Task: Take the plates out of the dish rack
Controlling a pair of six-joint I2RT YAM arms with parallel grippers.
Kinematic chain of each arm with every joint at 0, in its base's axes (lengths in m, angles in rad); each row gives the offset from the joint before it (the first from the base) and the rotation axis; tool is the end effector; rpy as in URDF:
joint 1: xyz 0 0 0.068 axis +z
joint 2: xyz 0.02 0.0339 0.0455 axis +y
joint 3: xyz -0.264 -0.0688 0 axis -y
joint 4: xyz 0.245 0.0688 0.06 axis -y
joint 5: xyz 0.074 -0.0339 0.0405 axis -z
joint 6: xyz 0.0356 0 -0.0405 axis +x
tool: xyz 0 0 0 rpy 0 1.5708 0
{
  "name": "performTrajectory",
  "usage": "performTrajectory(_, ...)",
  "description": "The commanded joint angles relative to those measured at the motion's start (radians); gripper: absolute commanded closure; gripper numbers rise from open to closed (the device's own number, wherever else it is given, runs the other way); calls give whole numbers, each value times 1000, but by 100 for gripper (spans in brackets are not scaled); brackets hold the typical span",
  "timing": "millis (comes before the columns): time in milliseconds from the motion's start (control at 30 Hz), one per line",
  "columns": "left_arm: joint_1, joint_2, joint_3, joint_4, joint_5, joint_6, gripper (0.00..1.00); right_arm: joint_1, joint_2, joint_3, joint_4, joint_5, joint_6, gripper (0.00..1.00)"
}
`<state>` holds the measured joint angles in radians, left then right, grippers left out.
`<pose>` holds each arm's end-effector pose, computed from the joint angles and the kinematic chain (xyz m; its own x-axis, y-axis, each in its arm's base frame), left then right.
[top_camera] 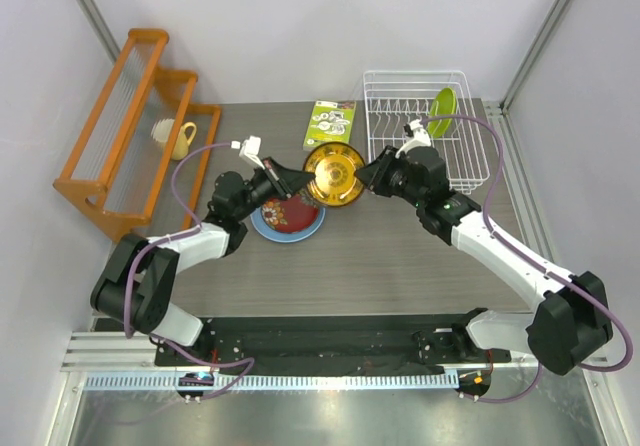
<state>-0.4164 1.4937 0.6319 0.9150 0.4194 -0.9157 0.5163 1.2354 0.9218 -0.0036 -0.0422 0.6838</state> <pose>0.2786 -0.1391 0.2355 -0.5582 -0.5451 -0.6255 0.4902 0.3916 -0.7787 0.2504 0.1439 0.3101 -0.5439 0.4170 -0.7282 -0.2380 0.7555 0.6104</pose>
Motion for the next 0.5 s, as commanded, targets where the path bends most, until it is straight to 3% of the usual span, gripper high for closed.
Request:
performTrajectory(0,2,-10,2,-48,-33,93,100,7,-17,20,100,-25,42,66)
performTrajectory(67,2,-24,6,-112,-45,121,100,7,-24,23,76,-4,28,62)
performTrajectory(133,4,-53,15,-169,-77,165,100,5,-33,29,41,36,7,43)
performTrajectory(167,4,-64,18,-238,-91,181,100,5,-39,34,27,38,-4,38)
performTrajectory(300,8,-116,32,-387,-194,256,100,5,-65,29,-25,134,-39,34)
performTrajectory(467,59,-145,31,-491,-212,281,100,1,-71,23,-49,163,-63,32)
